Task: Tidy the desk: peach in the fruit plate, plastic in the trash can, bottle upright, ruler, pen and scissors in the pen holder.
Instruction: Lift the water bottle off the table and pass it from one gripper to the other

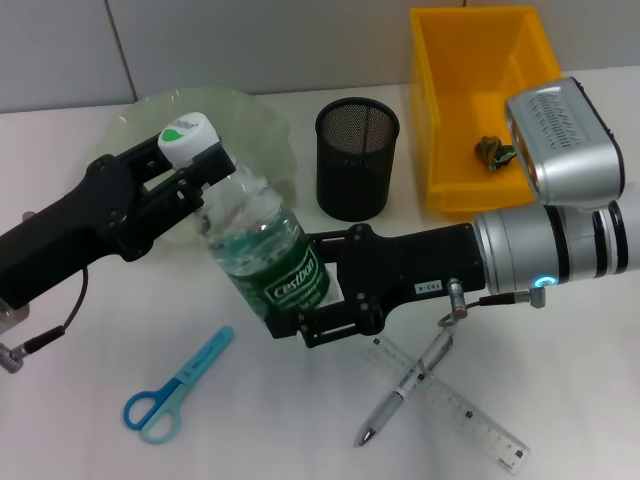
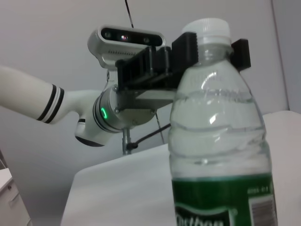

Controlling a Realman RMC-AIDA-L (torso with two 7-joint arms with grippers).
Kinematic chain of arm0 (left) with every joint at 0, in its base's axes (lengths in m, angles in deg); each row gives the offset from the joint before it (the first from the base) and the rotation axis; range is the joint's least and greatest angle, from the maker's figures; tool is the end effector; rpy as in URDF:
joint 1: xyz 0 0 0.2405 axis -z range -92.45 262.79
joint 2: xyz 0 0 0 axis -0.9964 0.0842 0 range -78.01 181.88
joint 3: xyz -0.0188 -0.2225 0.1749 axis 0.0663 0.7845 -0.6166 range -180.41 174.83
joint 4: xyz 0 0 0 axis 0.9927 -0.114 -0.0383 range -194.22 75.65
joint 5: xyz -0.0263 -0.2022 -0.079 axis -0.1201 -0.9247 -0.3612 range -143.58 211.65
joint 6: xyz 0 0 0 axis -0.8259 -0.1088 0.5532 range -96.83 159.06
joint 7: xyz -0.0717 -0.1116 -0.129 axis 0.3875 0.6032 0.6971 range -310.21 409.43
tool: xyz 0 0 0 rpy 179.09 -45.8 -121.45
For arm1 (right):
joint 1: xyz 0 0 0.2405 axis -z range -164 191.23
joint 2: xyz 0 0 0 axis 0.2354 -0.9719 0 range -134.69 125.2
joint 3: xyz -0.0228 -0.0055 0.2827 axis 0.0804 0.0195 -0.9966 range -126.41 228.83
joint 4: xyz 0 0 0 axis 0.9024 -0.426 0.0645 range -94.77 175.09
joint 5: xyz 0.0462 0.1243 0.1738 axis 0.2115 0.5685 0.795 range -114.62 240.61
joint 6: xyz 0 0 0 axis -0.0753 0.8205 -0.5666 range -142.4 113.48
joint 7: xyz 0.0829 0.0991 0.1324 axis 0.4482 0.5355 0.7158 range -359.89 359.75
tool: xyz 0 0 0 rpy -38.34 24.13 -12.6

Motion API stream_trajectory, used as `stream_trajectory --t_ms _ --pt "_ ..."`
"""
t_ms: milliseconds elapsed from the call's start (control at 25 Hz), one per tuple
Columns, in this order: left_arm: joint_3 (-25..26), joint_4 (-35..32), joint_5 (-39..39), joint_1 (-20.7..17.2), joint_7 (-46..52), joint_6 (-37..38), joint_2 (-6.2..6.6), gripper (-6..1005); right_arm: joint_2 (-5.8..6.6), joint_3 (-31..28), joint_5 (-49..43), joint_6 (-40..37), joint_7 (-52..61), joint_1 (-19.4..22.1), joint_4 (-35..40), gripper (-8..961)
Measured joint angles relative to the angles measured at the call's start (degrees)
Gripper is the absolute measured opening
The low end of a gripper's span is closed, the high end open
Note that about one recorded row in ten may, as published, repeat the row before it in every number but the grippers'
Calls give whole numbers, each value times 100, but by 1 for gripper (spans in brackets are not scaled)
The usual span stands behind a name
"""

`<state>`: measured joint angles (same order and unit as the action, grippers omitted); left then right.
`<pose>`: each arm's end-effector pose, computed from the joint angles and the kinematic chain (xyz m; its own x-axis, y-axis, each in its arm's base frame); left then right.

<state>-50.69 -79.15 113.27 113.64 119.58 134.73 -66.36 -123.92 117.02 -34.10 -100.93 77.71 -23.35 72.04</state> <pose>-0.2204 0.3311 -0.0283 0.3761 0.2270 0.8983 0.4195 -0.9062 0.0534 0.1926 0.3555 -0.1084 0.8388 -0.2486 -0.4844 -0.2458 -0.9668 0.0706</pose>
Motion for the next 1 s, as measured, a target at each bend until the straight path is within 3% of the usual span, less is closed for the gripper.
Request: stream_trajectory --t_ms 1000 --pt "146 -89 -141 7 -6 0 16 440 0 83 -173 327 -14 220 -42 770"
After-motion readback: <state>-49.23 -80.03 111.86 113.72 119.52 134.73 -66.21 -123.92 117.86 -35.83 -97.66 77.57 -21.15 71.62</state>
